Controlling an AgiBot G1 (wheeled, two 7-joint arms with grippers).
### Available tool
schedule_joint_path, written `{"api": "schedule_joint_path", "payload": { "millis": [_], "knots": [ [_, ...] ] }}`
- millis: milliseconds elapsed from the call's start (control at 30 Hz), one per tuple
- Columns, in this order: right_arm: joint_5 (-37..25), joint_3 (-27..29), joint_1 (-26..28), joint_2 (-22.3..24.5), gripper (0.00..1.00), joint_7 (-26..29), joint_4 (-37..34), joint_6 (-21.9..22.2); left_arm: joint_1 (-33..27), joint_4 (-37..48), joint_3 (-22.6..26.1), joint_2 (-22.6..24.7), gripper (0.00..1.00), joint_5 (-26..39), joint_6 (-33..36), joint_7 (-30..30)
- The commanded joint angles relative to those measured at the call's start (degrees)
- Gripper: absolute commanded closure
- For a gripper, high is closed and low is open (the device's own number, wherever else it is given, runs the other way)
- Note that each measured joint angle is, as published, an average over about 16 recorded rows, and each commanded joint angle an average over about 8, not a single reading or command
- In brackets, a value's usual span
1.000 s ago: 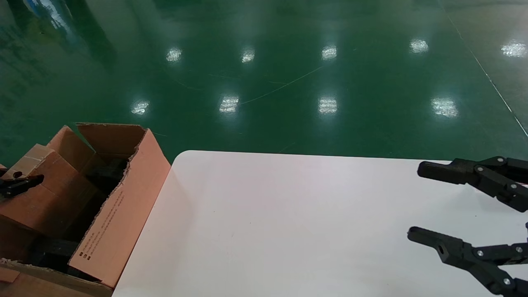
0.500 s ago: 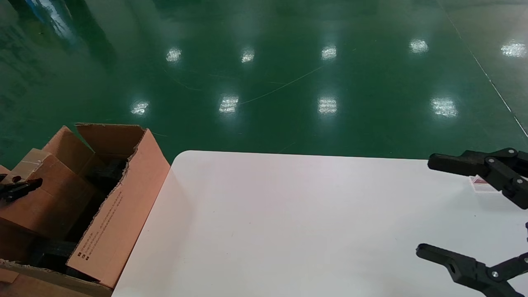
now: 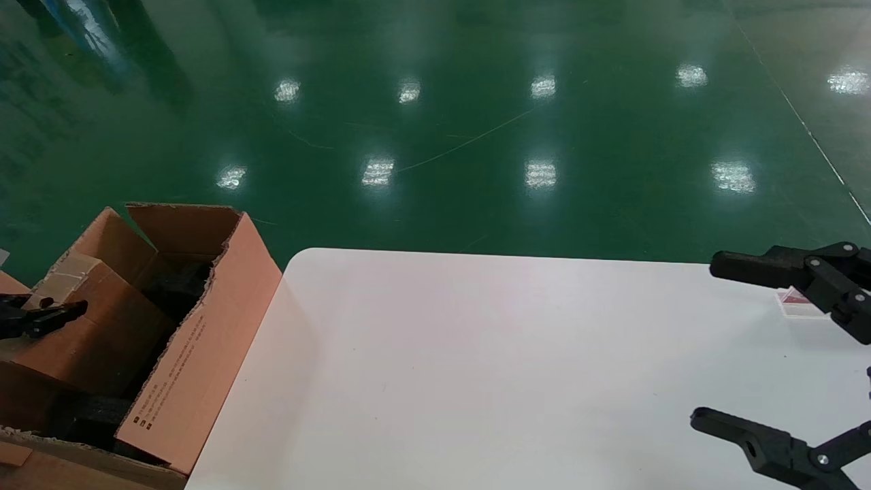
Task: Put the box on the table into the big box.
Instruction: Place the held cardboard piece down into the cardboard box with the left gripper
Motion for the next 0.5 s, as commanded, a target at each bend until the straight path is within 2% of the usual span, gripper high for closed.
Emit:
{"api": "schedule_joint_path", "payload": {
  "millis": [33, 500],
  "knots": [
    [0.0, 0.0, 0.0, 0.0, 0.00, 0.0, 0.0, 0.0, 0.6, -0.5, -0.3, 0.0, 1.00, -0.5, -0.5, -0.5],
    [0.0, 0.0, 0.0, 0.0, 0.00, 0.0, 0.0, 0.0, 7.0, -6.2, -1.2, -1.2, 1.00, -2.9, -5.5, -5.3]
  ]
}}
